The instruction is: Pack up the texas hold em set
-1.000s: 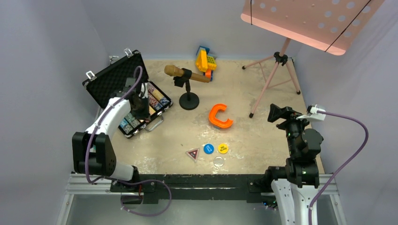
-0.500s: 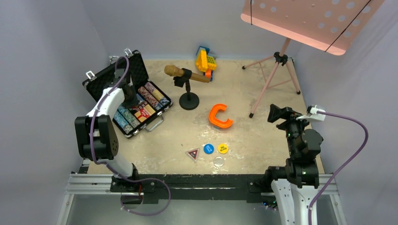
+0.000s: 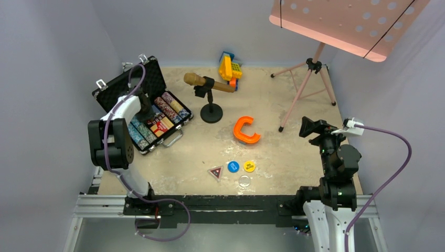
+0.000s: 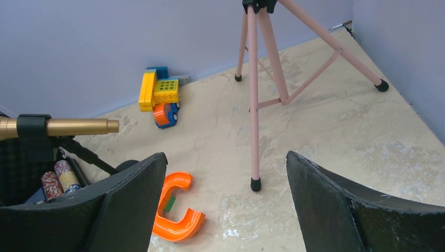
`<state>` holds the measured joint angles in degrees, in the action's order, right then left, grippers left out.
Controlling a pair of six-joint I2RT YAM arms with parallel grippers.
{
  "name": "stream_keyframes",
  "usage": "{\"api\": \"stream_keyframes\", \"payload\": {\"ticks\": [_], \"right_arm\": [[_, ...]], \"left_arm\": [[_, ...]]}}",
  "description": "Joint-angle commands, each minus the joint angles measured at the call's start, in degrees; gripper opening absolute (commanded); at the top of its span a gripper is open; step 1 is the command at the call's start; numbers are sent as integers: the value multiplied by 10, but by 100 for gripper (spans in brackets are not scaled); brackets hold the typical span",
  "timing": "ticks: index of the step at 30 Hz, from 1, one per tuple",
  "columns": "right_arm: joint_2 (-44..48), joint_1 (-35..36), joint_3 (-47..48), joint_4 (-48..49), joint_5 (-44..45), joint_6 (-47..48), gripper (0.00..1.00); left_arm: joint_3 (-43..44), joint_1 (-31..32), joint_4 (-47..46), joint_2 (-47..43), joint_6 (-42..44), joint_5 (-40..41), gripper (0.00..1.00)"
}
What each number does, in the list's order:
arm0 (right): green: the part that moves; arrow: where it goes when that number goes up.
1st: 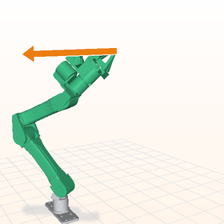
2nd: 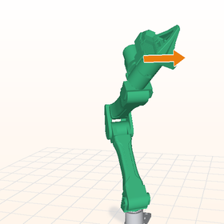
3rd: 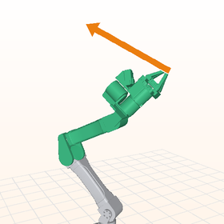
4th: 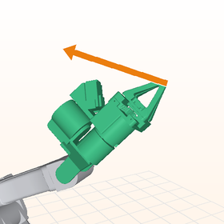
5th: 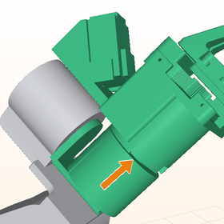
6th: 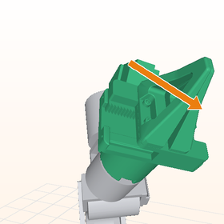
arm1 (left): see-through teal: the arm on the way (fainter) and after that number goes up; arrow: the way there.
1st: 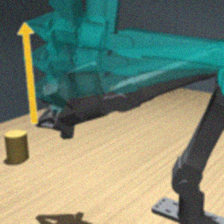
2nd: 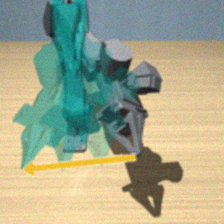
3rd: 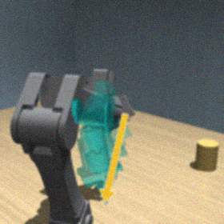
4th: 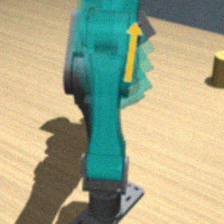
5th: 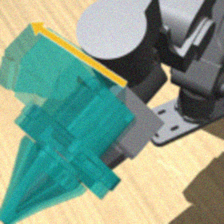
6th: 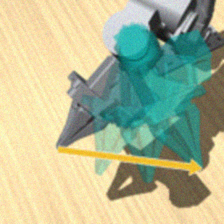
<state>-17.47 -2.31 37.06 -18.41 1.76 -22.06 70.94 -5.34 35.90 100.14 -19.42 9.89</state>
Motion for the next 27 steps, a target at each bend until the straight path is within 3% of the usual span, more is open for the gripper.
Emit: {"api": "stream_keyframes", "payload": {"ticks": [1, 20, 27], "right_arm": [[0, -2, 2, 22, -6, 5, 89], [2, -2, 3, 21, -6, 5, 88], [2, -2, 2, 22, -5, 5, 88]], "left_arm": [[20, -5, -16, 1, -15, 10, 0], [38, -13, 1, 44, -12, 0, 0], [39, -13, 3, 36, -15, -8, 23]]}}
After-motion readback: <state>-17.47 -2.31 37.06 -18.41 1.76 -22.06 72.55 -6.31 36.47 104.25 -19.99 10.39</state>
